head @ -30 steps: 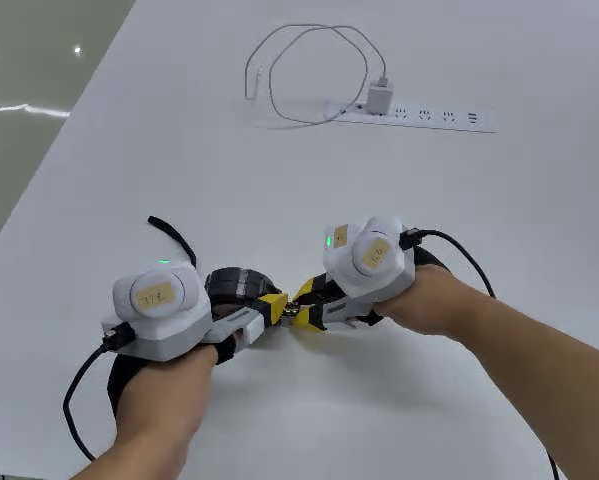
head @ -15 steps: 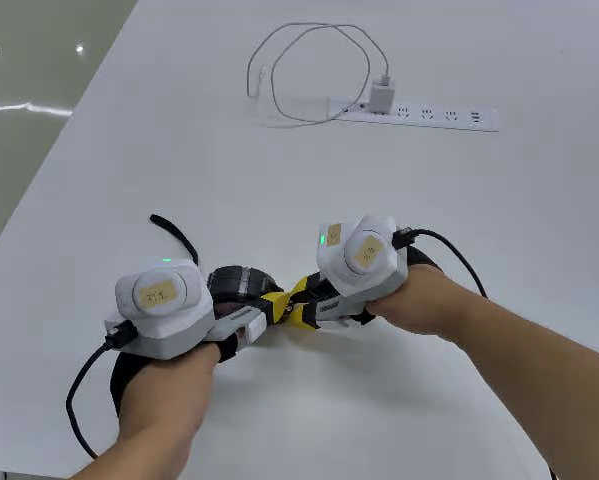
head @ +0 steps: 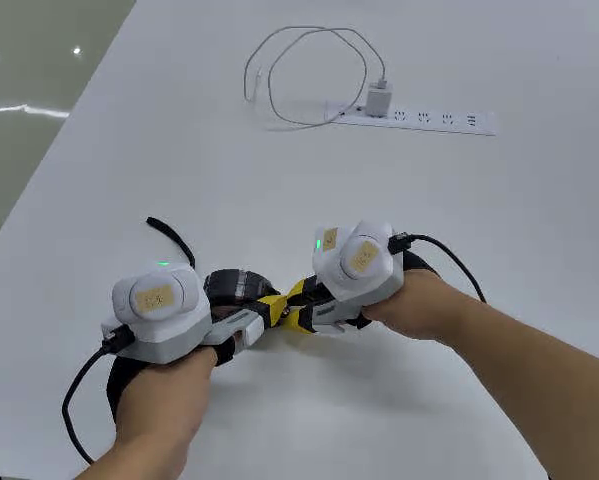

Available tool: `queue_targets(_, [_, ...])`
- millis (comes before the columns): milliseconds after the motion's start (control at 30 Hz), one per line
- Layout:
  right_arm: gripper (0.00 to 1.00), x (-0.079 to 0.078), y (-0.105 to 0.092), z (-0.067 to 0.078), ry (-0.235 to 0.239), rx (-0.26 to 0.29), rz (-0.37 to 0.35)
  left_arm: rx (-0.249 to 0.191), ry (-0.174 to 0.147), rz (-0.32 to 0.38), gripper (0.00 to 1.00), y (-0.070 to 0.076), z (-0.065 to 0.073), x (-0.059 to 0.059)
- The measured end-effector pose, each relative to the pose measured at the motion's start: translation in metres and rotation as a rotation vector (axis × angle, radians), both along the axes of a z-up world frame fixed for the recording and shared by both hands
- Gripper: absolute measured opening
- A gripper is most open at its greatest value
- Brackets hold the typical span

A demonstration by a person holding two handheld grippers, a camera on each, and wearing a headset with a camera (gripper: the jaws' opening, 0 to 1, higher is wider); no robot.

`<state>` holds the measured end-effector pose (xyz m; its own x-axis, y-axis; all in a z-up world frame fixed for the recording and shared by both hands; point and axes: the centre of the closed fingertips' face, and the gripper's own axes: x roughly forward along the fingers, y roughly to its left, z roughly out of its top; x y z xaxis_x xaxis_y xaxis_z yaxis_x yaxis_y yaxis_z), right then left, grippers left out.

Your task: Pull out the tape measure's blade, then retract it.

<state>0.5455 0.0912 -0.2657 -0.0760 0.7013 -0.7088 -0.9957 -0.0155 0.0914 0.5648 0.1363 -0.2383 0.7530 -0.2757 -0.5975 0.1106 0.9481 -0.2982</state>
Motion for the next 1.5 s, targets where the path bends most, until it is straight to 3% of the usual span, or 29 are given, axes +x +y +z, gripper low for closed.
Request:
queue_targets(500, [0.12,-0.001,0.0,0.0,0.0,0.003,-0.004,0.003,-0.007,-0.001,0.61,0.0,0.001,0.0])
queue_targets(600, [0.18,0.001,-0.003,-0.002,-0.003,-0.004,-0.012,-0.001,0.001,-0.005,0.61,0.0,0.0,0.0])
queue_targets(800, [0.18,0.001,-0.002,-0.003,-0.005,-0.002,-0.015,0.002,0.014,-0.006,0.62,-0.001,-0.001,-0.001])
queue_targets(1000, [0.18,0.002,0.0,0.003,-0.009,0.012,-0.024,0.019,0.012,-0.004,0.67,0.002,-0.001,-0.002])
queue_targets(1433, [0.19,0.006,-0.002,0.006,-0.003,0.017,-0.046,0.023,0.006,-0.009,0.66,0.004,0.002,-0.003])
queue_targets(1500, [0.19,0.006,-0.003,0.009,0.015,0.04,-0.071,0.024,0.006,-0.013,0.66,0.004,0.002,-0.004])
